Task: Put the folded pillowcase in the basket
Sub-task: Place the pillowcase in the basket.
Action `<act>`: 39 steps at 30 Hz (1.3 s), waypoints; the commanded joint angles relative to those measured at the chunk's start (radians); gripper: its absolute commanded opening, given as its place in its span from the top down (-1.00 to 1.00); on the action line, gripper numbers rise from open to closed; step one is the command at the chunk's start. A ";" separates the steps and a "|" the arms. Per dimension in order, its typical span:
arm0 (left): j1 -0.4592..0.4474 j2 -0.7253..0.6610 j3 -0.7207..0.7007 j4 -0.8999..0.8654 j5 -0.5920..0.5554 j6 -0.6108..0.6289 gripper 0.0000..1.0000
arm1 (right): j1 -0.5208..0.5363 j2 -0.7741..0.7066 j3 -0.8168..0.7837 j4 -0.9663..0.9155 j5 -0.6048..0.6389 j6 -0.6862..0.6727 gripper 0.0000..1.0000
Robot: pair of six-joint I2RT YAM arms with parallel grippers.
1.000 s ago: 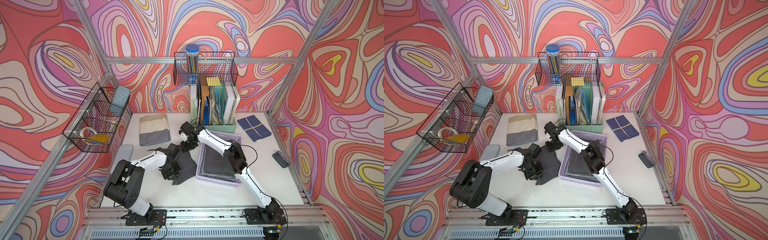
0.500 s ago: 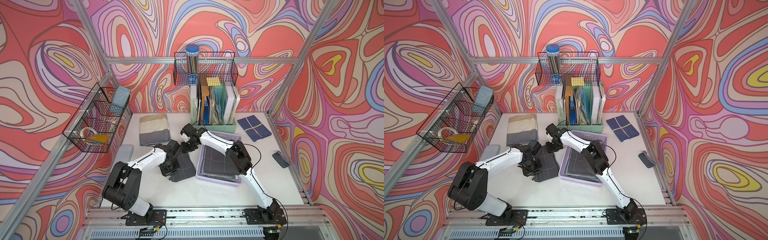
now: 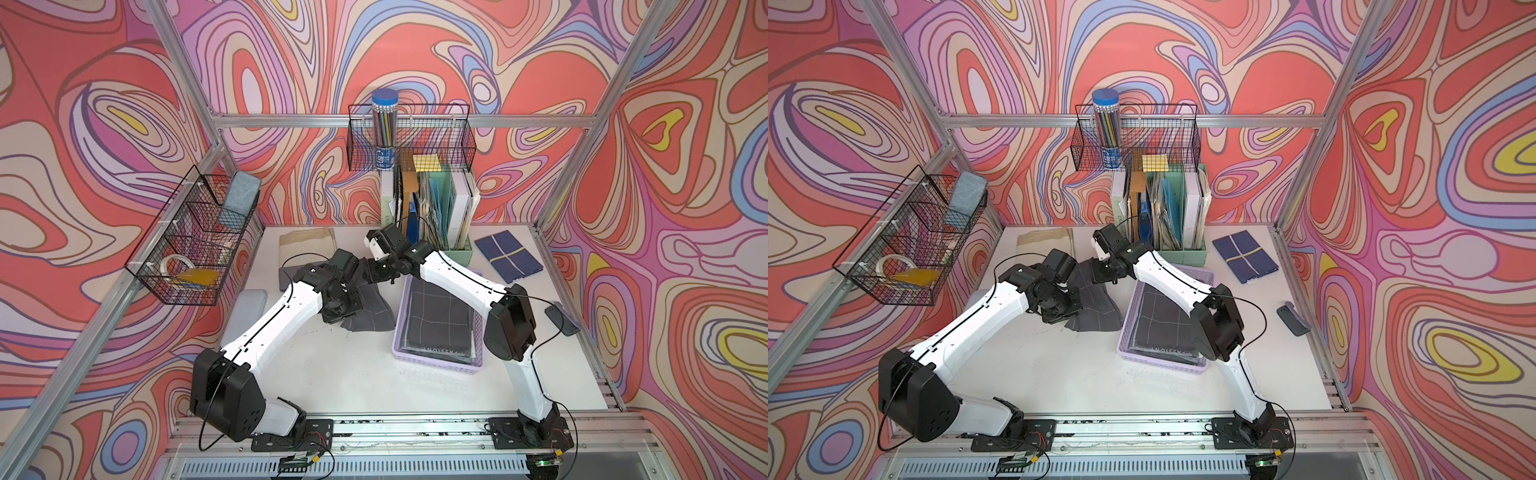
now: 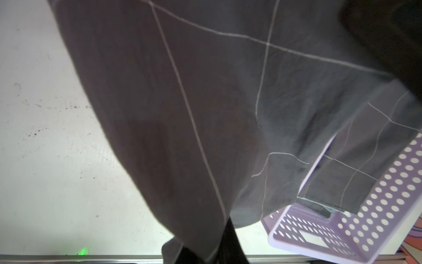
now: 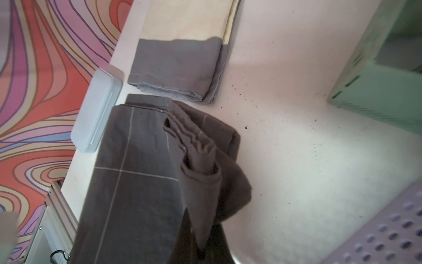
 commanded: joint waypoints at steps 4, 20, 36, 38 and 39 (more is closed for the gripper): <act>-0.106 0.100 0.214 -0.050 -0.005 0.028 0.98 | -0.022 -0.216 -0.174 0.006 0.140 0.035 1.00; -0.173 0.094 0.449 -0.183 -0.117 0.061 1.00 | -0.047 -0.171 -0.211 0.028 0.034 0.071 0.55; -0.166 0.381 0.920 -0.374 0.048 0.150 1.00 | -0.383 -0.548 -0.567 0.052 0.185 0.186 -0.16; -0.173 0.452 1.031 -0.393 0.074 0.146 1.00 | -0.484 -0.622 -0.624 0.051 0.201 0.192 -0.16; -0.181 0.487 1.089 -0.399 0.088 0.144 1.00 | -0.525 -0.655 -0.647 0.048 0.208 0.190 -0.16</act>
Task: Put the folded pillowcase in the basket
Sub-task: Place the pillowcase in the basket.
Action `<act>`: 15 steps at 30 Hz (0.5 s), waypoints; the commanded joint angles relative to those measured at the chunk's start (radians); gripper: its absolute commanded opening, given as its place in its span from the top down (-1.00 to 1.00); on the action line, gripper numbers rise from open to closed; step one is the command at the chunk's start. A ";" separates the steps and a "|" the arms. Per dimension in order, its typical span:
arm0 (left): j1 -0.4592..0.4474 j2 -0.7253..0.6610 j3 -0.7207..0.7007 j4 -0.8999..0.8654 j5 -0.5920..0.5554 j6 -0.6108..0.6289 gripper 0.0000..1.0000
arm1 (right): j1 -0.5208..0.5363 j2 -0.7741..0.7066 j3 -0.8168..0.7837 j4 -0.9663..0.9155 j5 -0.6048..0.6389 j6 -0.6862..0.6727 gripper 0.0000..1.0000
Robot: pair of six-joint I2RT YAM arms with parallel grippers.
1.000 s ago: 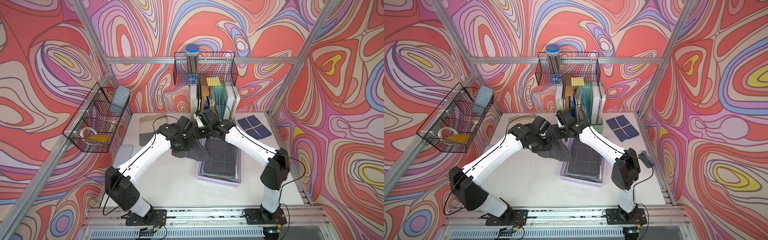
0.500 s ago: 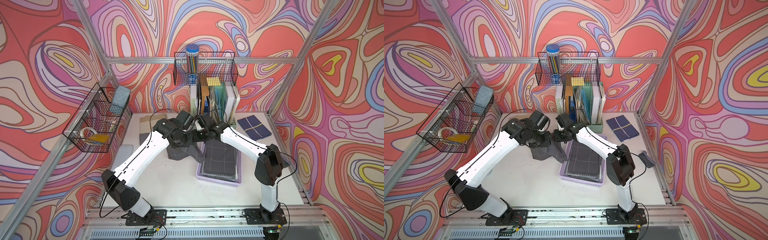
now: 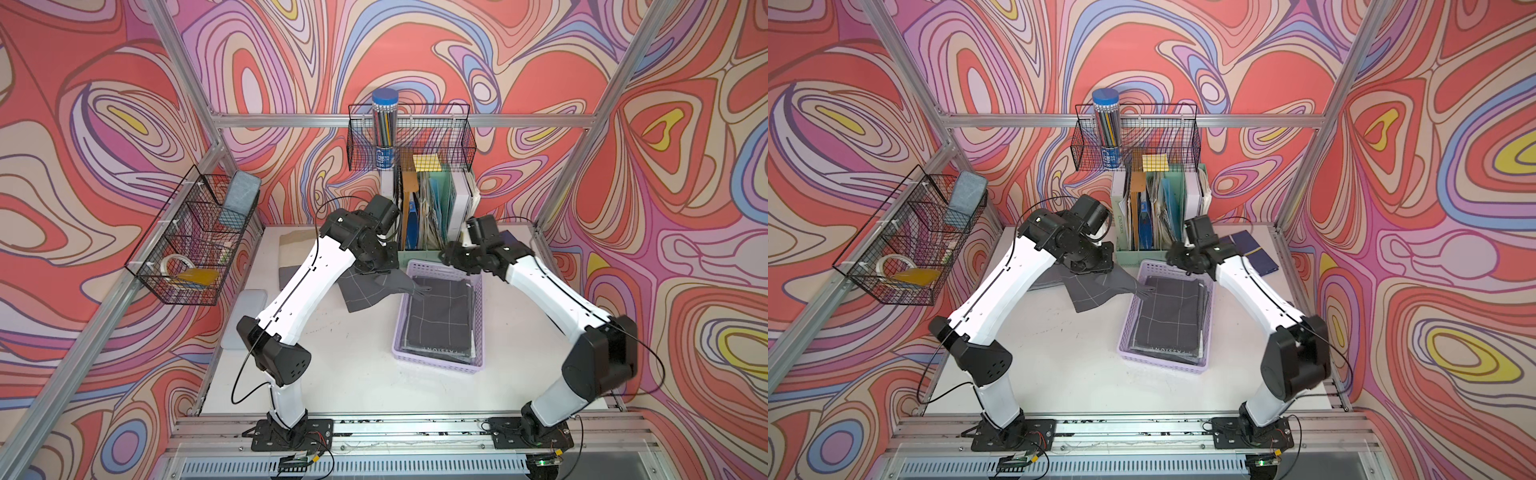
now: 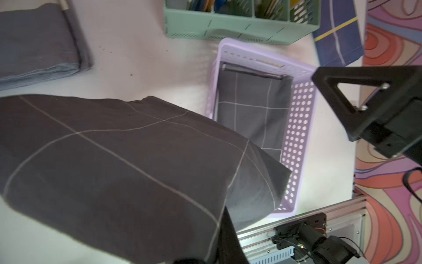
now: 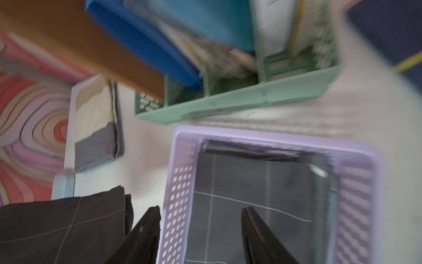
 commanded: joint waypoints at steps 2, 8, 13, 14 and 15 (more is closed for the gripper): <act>-0.028 0.124 0.226 -0.026 0.128 -0.001 1.00 | -0.160 -0.147 -0.093 -0.029 0.093 0.013 -0.16; -0.094 0.274 0.330 0.154 0.352 -0.052 1.00 | -0.315 -0.226 -0.178 -0.001 0.056 0.014 -0.16; -0.118 0.386 0.501 0.333 0.497 -0.063 1.00 | -0.363 -0.240 -0.211 0.018 0.031 -0.003 -0.15; -0.120 0.391 0.497 0.385 0.514 -0.076 1.00 | -0.368 -0.242 -0.213 0.019 0.030 -0.007 -0.15; -0.119 0.393 0.485 0.434 0.540 -0.089 1.00 | -0.371 -0.243 -0.215 0.019 0.029 -0.010 -0.15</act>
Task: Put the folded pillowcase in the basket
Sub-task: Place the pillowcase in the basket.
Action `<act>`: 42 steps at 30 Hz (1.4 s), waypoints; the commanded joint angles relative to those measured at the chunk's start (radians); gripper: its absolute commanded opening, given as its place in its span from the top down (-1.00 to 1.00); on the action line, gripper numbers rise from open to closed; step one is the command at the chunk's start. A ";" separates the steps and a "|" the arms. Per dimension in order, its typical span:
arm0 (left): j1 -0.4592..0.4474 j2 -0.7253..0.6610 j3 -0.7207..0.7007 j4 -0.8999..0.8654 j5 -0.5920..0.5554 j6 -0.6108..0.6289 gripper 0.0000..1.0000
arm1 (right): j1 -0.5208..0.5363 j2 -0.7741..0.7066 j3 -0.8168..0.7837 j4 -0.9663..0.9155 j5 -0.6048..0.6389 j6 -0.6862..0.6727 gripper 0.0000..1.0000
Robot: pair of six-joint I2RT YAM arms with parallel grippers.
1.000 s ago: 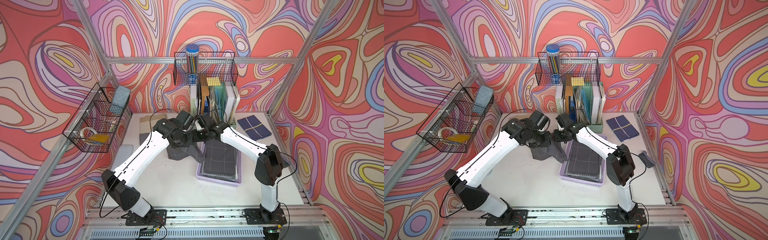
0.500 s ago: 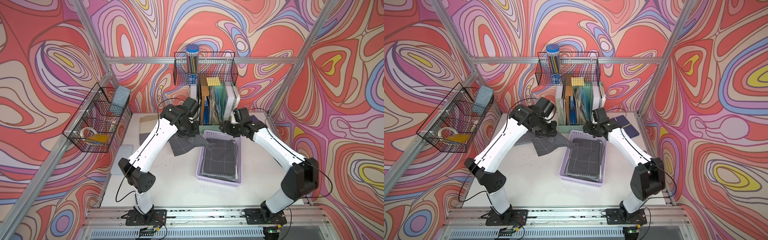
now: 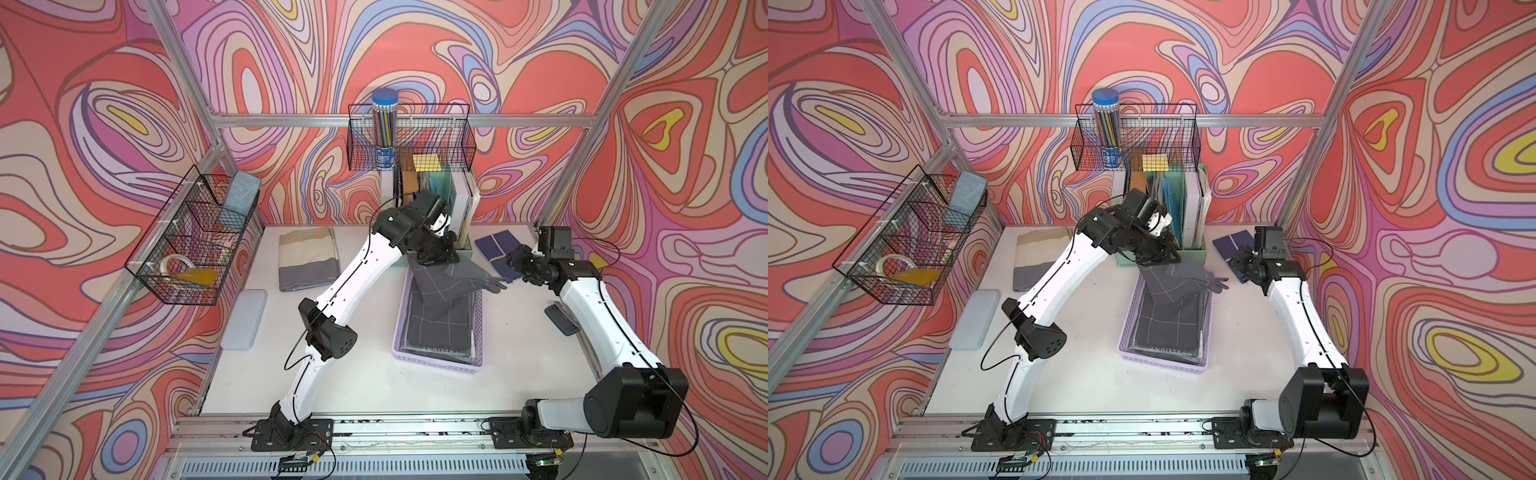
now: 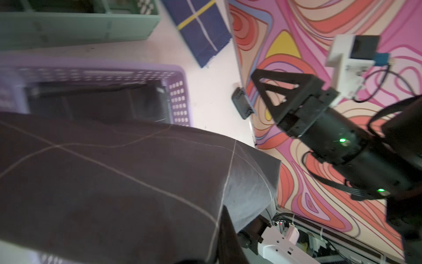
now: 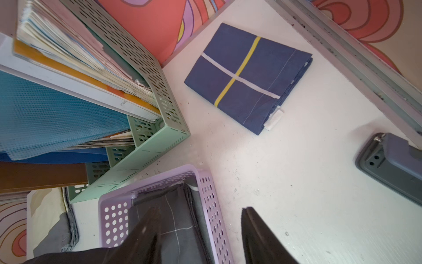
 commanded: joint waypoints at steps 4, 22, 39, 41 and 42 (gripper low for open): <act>0.001 0.016 0.010 0.338 0.186 -0.012 1.00 | -0.026 -0.033 -0.017 0.024 -0.029 -0.033 -0.15; 0.015 -0.416 -1.568 1.563 0.205 -0.279 1.00 | -0.126 -0.097 -0.042 0.054 -0.164 -0.021 -0.14; 0.002 -0.515 -1.433 0.687 0.053 0.029 1.00 | -0.126 -0.112 -0.045 0.066 -0.202 -0.007 -0.13; 0.002 -0.542 -1.474 0.669 0.047 0.045 1.00 | -0.125 -0.114 -0.048 0.070 -0.199 -0.009 -0.13; 0.002 -0.563 -1.503 0.662 0.023 0.041 1.00 | -0.126 -0.113 -0.052 0.073 -0.203 -0.009 -0.13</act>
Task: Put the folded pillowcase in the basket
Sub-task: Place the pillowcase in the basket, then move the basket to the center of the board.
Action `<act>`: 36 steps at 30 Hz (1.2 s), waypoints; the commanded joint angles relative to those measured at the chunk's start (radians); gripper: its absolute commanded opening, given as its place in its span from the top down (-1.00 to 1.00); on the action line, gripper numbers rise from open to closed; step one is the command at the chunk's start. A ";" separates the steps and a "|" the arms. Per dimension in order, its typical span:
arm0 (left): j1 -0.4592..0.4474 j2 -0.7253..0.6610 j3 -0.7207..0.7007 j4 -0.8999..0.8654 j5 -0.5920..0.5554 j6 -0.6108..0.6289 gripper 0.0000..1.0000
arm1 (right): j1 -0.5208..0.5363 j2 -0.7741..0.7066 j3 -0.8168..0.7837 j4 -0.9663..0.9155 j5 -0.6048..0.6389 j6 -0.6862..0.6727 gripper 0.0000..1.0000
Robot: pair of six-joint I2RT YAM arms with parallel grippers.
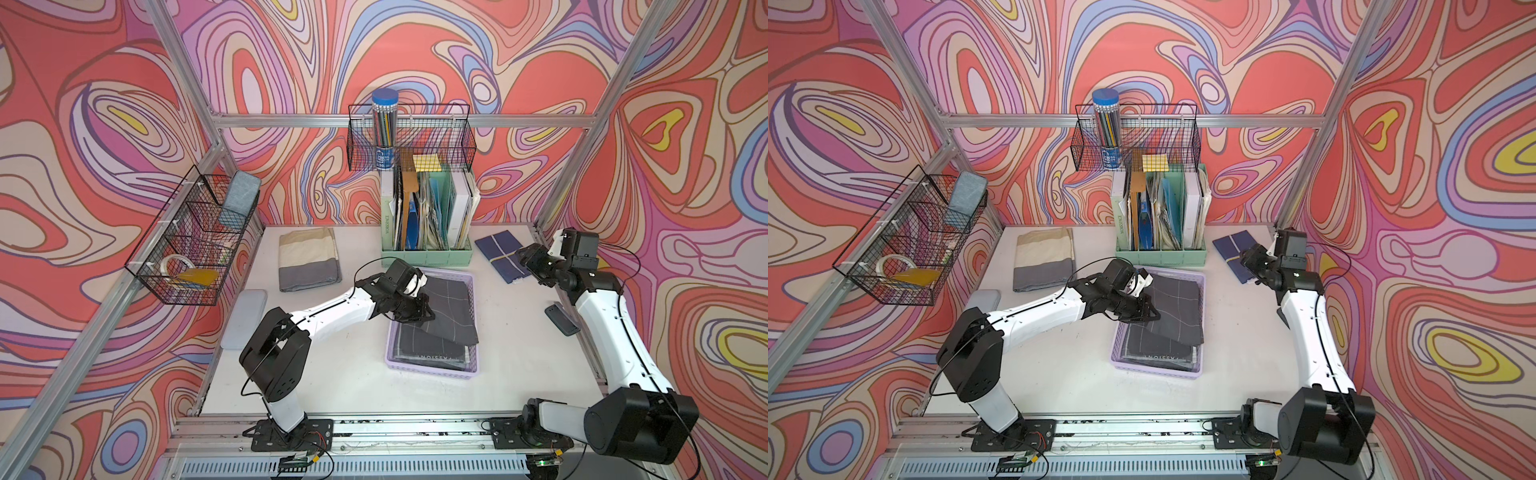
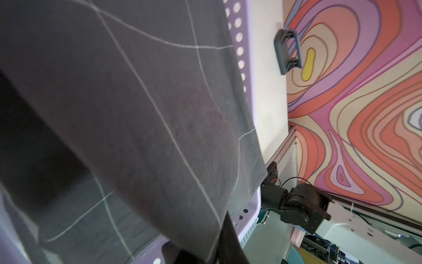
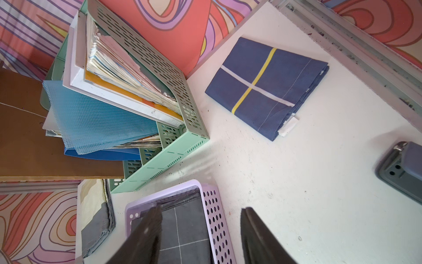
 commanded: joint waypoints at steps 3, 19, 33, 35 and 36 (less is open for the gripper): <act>-0.003 -0.055 -0.100 -0.159 -0.118 0.046 1.00 | -0.004 -0.005 -0.016 0.026 -0.022 0.007 -0.13; -0.004 -0.083 0.062 -0.308 -0.231 0.120 -0.97 | 0.043 -0.003 -0.059 0.024 -0.030 -0.005 -0.18; 0.174 -0.214 0.077 -0.457 -0.389 0.219 -0.98 | 0.183 0.070 -0.164 -0.061 0.015 -0.061 -0.16; 0.177 -0.150 0.096 -0.466 -0.381 0.235 -0.95 | 0.227 0.068 -0.216 -0.069 0.022 -0.062 -0.17; 0.177 -0.122 0.093 -0.447 -0.364 0.236 -0.91 | 0.250 0.065 -0.239 -0.070 0.020 -0.057 -0.17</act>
